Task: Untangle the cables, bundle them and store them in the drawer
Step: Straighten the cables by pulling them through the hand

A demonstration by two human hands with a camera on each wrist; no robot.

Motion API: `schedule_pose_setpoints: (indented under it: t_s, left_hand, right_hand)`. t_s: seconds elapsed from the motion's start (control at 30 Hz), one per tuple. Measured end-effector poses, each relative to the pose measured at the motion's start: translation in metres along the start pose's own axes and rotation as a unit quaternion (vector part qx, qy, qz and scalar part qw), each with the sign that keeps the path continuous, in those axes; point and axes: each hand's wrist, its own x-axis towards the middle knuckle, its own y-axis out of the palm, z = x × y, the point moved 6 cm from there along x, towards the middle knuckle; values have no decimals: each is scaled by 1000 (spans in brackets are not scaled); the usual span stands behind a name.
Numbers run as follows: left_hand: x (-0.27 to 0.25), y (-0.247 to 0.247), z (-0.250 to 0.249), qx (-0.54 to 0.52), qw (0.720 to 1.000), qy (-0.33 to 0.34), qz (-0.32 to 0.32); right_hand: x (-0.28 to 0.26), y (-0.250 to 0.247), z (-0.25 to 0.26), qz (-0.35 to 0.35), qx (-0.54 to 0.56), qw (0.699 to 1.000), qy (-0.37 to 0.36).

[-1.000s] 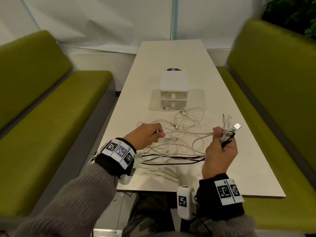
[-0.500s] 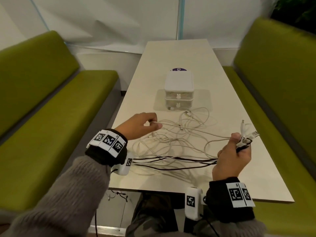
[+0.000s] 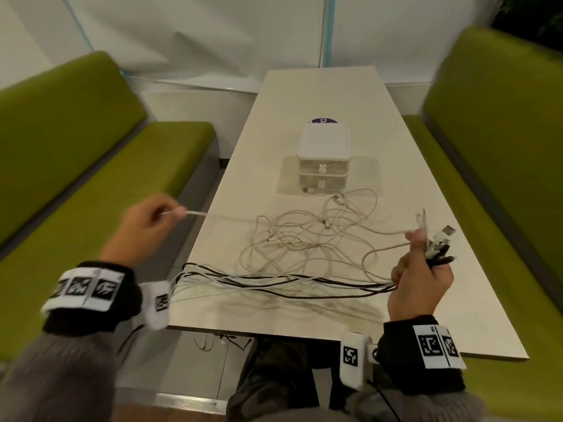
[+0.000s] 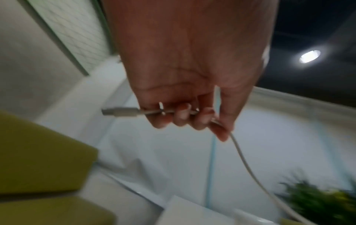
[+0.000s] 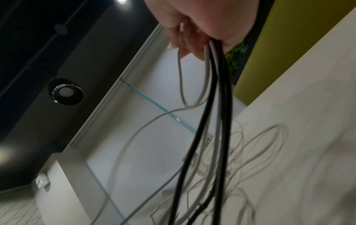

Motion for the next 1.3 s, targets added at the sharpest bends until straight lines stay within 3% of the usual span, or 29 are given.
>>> schedule_pose_setpoints:
  t_s: [0.07, 0.17, 0.27, 0.33, 0.37, 0.43, 0.5, 0.57, 0.63, 0.73, 0.83, 0.93, 1.1, 1.2, 1.3]
  left_hand:
    - [-22, -31, 57, 68, 991, -95, -74]
    - [-59, -64, 146, 118, 945, -254, -169]
    - [-83, -63, 199, 152, 901, -373, -159]
    - [-86, -49, 203, 175, 888, -408, -121]
    - [-81, -40, 195, 188, 891, -399, -106]
    - [-62, -17, 148, 173, 927, -319, -98]
    - [-45, 15, 70, 88, 977, -180, -69]
    - [-37, 47, -20, -6, 999, -49, 0]
    - [-43, 83, -95, -83, 989, 45, 110]
    - [-59, 146, -167, -52, 951, 155, 263]
    - [-64, 184, -174, -108, 917, 109, 369]
    - [-67, 191, -160, -147, 897, 40, 414]
    - [-64, 188, -146, -173, 910, 21, 377]
    - [-67, 186, -152, -254, 896, -10, 364]
    - [-66, 187, -149, -207, 918, -9, 339]
  right_hand:
    - [-1, 0, 3, 6, 4, 1000, 7]
    - [-3, 3, 3, 17, 6, 1000, 13]
    - [-7, 9, 4, 33, 20, 999, 21]
    - [-10, 13, 6, 42, 28, 998, 30]
    - [-12, 16, 7, 47, 33, 998, 32]
    - [-16, 19, 7, 54, 50, 996, 44]
    - [-21, 24, 6, 57, 66, 994, 71]
    - [-27, 30, 3, 74, 79, 990, 89]
    - [-35, 38, -1, 105, 78, 987, 99]
    - [-45, 49, -4, 172, 87, 974, 115]
    - [-47, 53, -2, 230, 136, 950, 161]
    - [-50, 53, -4, 268, 164, 926, 207]
    - [-62, 65, -19, 285, 131, 910, 270]
    - [-61, 66, -25, 275, 49, 928, 248]
    - [-56, 65, -28, 282, 0, 933, 225]
